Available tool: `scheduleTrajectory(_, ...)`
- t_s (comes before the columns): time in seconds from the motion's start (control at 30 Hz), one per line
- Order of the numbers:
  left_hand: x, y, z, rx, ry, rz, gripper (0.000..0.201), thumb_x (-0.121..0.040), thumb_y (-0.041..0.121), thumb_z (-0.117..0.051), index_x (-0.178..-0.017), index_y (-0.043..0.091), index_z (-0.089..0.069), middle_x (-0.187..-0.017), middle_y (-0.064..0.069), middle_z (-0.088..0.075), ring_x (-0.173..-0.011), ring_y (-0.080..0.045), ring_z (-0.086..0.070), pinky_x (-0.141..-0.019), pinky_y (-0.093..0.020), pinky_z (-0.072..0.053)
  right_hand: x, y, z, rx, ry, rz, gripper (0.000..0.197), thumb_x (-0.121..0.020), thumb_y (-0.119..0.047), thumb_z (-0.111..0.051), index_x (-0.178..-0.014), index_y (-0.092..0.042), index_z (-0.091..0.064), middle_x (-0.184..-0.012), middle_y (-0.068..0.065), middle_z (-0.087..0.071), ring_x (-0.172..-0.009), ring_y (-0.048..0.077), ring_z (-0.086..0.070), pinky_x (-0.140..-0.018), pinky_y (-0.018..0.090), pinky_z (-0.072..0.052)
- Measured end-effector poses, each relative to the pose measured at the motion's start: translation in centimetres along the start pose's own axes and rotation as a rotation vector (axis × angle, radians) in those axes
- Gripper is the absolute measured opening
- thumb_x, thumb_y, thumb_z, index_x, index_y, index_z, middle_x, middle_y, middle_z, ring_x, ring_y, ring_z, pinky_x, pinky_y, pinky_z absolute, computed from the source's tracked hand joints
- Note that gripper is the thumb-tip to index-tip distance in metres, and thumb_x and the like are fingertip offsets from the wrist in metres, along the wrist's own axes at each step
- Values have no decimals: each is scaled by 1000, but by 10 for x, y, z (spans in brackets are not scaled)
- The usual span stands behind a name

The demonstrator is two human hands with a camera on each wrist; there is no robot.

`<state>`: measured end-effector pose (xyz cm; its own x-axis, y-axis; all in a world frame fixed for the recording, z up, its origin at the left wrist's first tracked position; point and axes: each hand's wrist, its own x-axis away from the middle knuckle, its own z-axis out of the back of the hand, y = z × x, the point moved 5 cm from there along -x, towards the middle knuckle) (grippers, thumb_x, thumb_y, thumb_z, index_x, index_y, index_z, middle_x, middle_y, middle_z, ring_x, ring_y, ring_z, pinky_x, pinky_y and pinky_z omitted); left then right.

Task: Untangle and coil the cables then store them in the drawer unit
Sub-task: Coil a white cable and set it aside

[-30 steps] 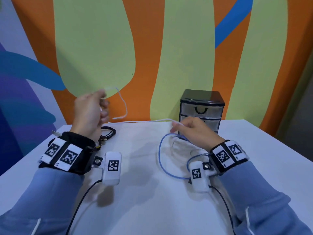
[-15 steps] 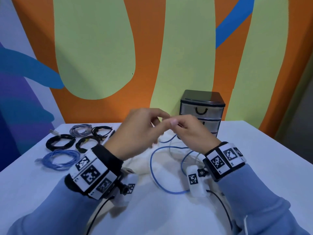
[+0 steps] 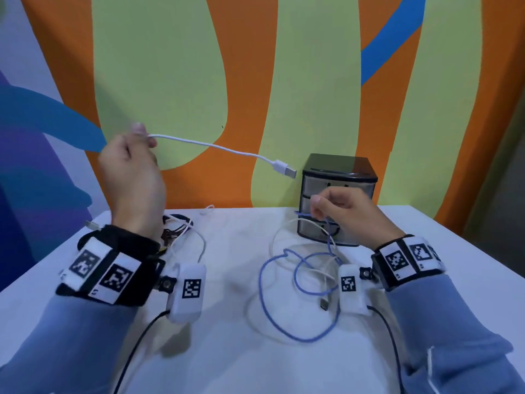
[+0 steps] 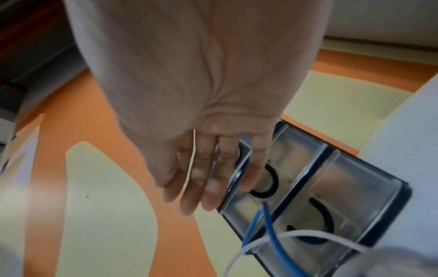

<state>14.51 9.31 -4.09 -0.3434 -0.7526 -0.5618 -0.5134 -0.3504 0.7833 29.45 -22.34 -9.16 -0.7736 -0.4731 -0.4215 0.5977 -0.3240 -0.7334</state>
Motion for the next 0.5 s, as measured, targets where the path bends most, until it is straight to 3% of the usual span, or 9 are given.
scheduleTrajectory(0.13, 16, -11, -27, 41, -264, 118, 37, -112, 33, -53, -77, 22, -58, -55, 13, -38, -47, -9, -27, -43, -24, -20, 0, -14, -19, -242, -6, 19, 19, -105, -25, -62, -99, -12, -75, -89, 5, -76, -86, 18, -71, -90, 36, -59)
scheduleTrajectory(0.23, 35, 0, -45, -68, -503, -86, 37, -111, 33, -56, -78, 19, -63, -56, 15, -42, -52, -7, -35, -49, -24, -28, 2, -29, -31, -477, -58, -9, 30, -109, -32, -52, -121, -14, -73, -105, 13, -76, -98, 24, -71, -97, 45, -58)
scheduleTrajectory(0.33, 59, 11, -60, -164, -689, -262, 28, -107, 23, -62, -81, 18, -69, -65, 21, -61, -65, 5, -53, -64, -15, -41, 10, -48, -53, -637, -265, -67, 44, -104, -42, -50, -129, -12, -69, -112, 22, -75, -100, 32, -71, -96, 47, -57)
scheduleTrajectory(0.4, 73, 10, -68, -152, -809, -268, 23, -105, 25, -66, -84, 18, -73, -71, 10, -69, -68, -2, -61, -68, -21, -48, 19, -59, -73, -664, -404, -76, 43, -102, -42, -51, -121, -9, -70, -99, 23, -74, -86, 32, -70, -83, 41, -59)
scheduleTrajectory(0.43, 77, 9, -69, -146, -838, -268, 23, -104, 29, -68, -84, 18, -74, -70, 2, -68, -65, -11, -59, -63, -29, -49, 22, -63, -80, -673, -439, -74, 39, -103, -41, -51, -111, -9, -71, -83, 19, -69, -70, 28, -64, -69, 34, -56)
scheduleTrajectory(0.5, 74, 8, -67, -176, -808, -295, 25, -101, 38, -70, -84, 20, -76, -62, -2, -59, -59, -19, -44, -55, -34, -38, 22, -65, -84, -705, -437, -91, 34, -102, -41, -52, -90, -13, -66, -59, 4, -43, -48, 15, -33, -45, 23, -29)
